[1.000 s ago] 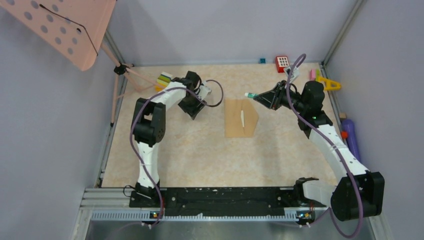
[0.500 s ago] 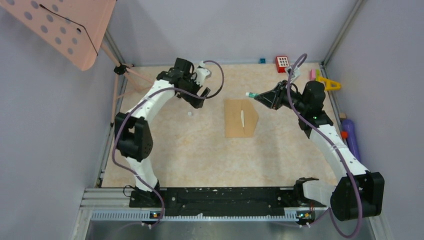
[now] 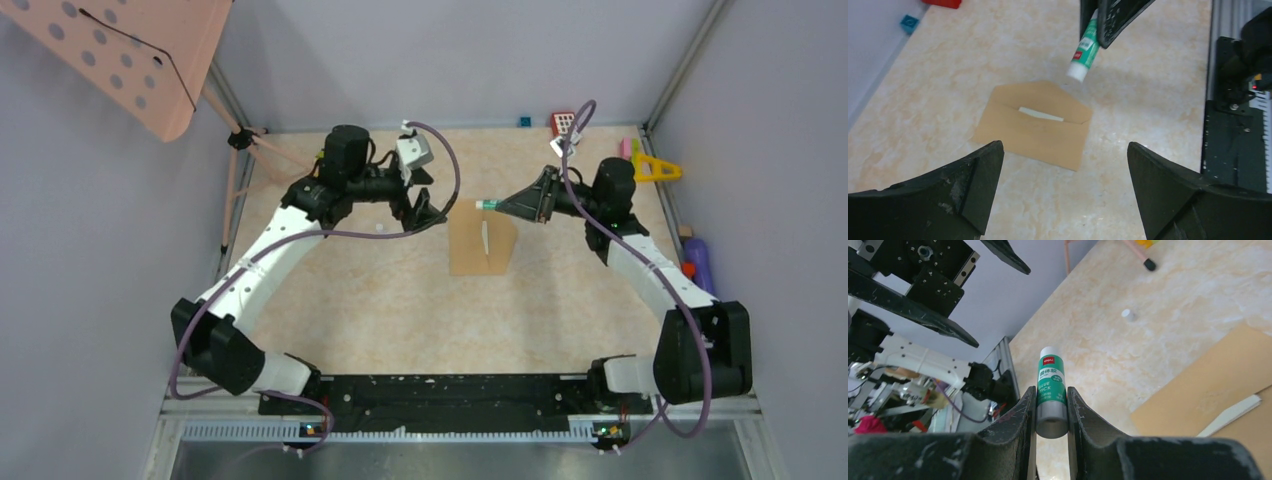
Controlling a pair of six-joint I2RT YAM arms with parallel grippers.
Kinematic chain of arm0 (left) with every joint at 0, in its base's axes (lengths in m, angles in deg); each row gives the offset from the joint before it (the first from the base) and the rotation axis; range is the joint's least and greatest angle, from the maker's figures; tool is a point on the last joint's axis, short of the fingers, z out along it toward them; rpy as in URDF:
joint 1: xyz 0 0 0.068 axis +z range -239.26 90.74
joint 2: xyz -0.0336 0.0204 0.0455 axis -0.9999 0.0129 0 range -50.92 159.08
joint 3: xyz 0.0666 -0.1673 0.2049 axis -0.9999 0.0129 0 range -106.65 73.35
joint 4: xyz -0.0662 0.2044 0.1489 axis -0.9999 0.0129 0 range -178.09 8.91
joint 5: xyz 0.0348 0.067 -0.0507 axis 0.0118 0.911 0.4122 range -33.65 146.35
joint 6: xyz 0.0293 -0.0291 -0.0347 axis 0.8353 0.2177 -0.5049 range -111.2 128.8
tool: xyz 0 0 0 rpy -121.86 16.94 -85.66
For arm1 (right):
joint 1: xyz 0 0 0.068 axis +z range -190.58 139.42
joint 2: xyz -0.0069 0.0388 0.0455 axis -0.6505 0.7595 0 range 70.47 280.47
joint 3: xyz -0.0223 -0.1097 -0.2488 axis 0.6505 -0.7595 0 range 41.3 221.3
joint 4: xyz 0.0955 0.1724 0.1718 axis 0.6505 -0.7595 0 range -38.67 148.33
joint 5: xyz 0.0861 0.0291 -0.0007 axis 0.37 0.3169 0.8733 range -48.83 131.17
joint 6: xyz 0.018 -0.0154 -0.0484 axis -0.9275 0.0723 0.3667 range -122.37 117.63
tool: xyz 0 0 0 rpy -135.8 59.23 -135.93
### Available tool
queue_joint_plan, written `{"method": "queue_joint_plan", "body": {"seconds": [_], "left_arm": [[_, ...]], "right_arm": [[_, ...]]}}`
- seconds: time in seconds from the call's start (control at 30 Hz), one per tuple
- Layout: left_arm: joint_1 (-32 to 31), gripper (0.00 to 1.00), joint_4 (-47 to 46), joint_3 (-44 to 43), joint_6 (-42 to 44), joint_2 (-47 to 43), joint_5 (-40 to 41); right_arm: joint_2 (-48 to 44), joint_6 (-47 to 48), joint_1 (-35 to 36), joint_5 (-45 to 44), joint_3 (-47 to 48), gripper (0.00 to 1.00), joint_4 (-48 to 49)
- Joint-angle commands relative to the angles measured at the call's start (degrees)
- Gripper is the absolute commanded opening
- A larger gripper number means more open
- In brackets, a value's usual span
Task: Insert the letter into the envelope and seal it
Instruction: Unscrew the solid glue.
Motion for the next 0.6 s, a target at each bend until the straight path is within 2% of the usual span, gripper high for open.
{"method": "queue_joint_plan", "body": {"seconds": [0.0,0.27,0.57], "left_arm": [[-3.13,0.98,-2.32,0.12,-2.78,1.13,-6.35],[-5.69,0.98,-2.59,-0.5,-5.67,3.89,-8.56],[-8.21,0.89,-1.01,-2.1,-6.78,8.06,-9.0]], "right_arm": [[0.72,-4.16,2.31,8.09,-0.53,0.0,9.1],[2.27,-4.27,6.36,9.56,-0.98,0.0,10.93],[3.56,2.73,8.69,8.86,0.88,0.0,2.97]]}}
